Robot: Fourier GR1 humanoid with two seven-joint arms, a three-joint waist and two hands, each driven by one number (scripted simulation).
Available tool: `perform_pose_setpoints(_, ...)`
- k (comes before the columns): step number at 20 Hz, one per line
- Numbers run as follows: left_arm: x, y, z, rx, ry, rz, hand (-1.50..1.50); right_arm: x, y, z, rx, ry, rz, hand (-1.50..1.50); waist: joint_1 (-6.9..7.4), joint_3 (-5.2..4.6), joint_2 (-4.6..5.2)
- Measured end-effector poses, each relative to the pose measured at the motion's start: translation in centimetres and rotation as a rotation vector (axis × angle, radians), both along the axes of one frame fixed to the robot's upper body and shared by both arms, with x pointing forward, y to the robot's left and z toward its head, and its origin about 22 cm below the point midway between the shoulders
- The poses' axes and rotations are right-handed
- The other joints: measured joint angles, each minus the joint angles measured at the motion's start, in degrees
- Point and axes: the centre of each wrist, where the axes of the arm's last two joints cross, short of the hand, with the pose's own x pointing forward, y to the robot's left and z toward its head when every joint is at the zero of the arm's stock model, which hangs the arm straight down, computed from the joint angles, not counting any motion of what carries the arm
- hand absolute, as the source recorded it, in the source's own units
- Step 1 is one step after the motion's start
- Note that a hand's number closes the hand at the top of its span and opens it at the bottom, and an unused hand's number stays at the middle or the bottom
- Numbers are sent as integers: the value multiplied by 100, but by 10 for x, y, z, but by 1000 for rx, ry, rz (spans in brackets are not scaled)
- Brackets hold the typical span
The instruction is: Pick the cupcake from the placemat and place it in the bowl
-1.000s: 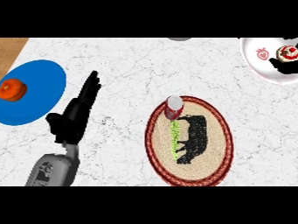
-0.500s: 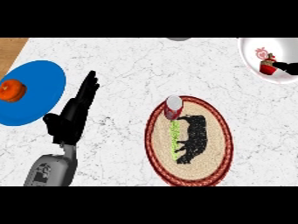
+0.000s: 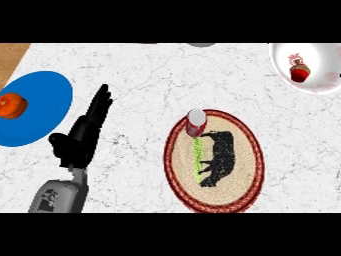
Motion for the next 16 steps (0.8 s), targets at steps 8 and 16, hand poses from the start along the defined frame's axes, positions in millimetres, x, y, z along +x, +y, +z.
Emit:
perform_pose_setpoints(8,-1,2,6,2,-4,4,0,-31,-36,-8,102,42,32,-150,-6,10,2)
perform_pose_setpoints(16,-3,2,9,6,-6,13,0,-50,-51,-18,93,88,52,-150,-11,15,-5)
